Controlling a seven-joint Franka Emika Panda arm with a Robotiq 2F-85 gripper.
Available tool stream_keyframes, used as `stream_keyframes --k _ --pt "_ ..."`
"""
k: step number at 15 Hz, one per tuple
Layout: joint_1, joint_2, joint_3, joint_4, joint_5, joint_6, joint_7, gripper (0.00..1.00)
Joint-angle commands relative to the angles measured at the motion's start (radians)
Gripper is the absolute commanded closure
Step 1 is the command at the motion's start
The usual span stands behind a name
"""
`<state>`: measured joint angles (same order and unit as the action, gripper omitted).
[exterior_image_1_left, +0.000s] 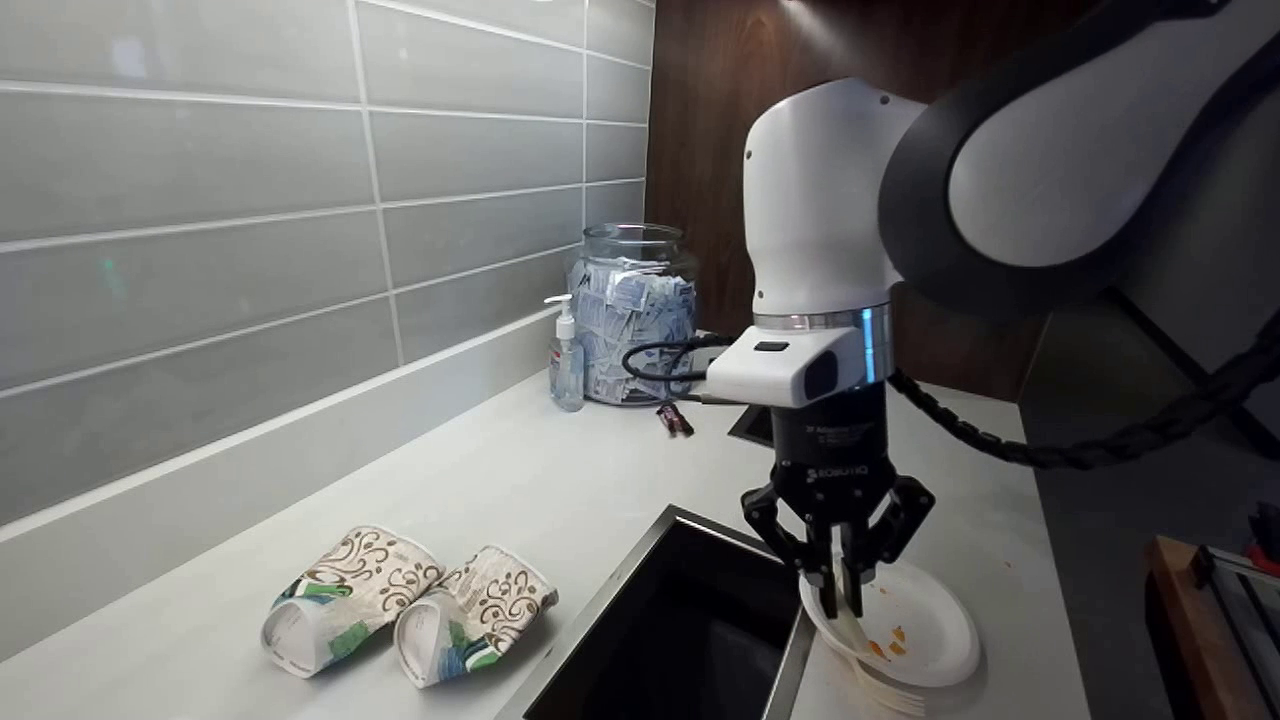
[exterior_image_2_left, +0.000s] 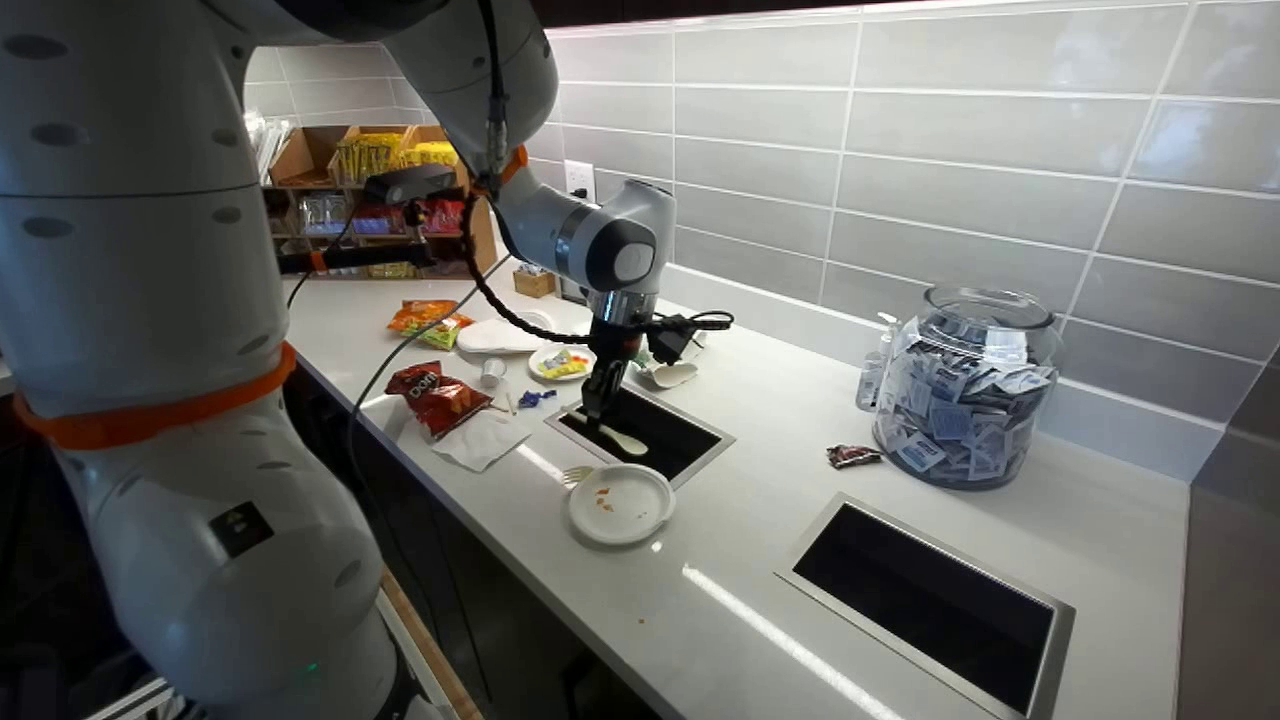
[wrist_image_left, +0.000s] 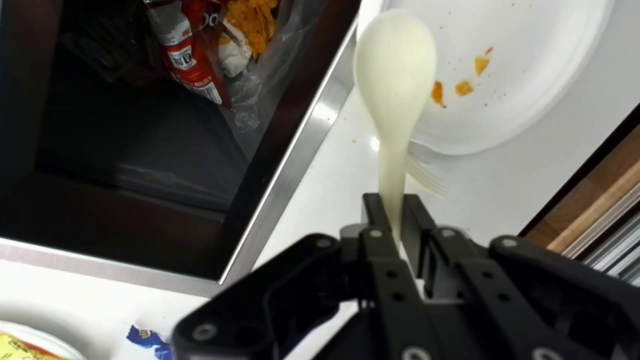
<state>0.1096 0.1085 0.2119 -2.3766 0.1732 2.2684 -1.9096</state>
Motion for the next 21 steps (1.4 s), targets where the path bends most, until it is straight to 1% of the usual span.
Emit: stream_keyframes --k 1,5,9,12,15,16,17,20,21 --pt "0.012 -0.07 -0.003 -0.064 0.019 0.006 0.028 0.97" --pt "0.017 -0.117 -0.01 -0.106 0.015 0.023 0.069 0.97" --pt "0.022 -0.167 -0.021 -0.146 0.002 0.043 0.158 0.97" --pt "0.025 -0.202 -0.028 -0.18 -0.018 0.088 0.236 0.97" --pt "0.024 -0.225 -0.035 -0.213 -0.051 0.159 0.331 0.97" --pt "0.023 -0.232 -0.039 -0.233 -0.049 0.233 0.362 0.97" --pt "0.022 -0.234 -0.042 -0.241 -0.055 0.269 0.397 0.97" --pt "0.008 -0.236 -0.05 -0.271 -0.163 0.383 0.559 0.97" --pt "-0.003 -0.237 -0.052 -0.28 -0.226 0.413 0.64 0.97"
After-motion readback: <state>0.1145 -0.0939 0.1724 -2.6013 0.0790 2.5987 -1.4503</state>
